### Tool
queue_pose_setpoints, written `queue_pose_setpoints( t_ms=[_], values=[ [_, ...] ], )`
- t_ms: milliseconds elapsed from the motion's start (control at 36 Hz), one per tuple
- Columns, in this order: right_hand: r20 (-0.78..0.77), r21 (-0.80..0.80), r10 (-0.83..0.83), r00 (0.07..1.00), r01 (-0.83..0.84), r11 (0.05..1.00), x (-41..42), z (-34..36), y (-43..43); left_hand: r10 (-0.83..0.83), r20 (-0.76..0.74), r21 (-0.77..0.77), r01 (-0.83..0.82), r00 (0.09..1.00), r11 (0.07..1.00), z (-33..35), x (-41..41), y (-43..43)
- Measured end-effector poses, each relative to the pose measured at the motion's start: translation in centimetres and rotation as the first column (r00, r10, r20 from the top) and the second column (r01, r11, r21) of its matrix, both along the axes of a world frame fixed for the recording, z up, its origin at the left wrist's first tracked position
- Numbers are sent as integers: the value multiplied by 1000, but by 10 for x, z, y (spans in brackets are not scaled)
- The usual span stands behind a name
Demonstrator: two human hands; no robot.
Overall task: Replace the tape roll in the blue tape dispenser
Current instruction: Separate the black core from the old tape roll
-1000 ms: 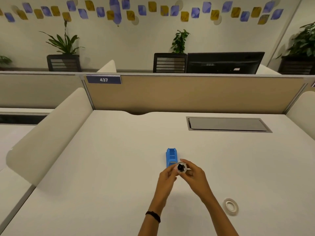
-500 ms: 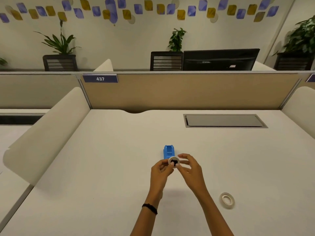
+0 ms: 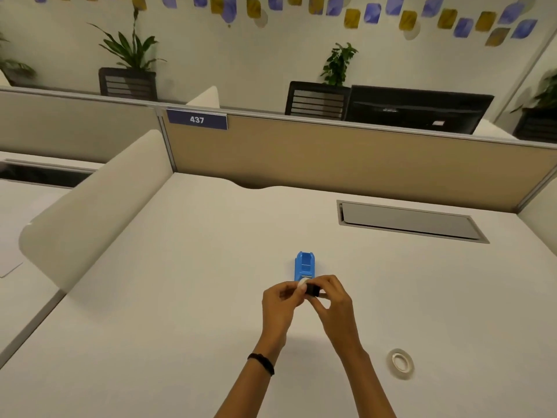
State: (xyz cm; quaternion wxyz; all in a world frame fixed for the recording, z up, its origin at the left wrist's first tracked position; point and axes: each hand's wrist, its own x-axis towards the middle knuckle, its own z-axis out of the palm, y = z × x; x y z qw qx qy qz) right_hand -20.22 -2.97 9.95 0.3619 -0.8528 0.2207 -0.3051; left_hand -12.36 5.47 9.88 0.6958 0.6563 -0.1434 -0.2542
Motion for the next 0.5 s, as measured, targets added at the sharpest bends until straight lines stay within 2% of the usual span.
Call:
queue_pose_setpoints(
  t_ms=[278, 500],
  values=[
    [59, 212, -27, 998, 13, 977, -1, 1, -2, 6, -34, -13, -6, 999, 1000, -5, 1, 2],
    [-8, 273, -50, 999, 51, 961, -4, -10, 0, 29, -62, 16, -28, 998, 999, -15, -3, 4]
  ],
)
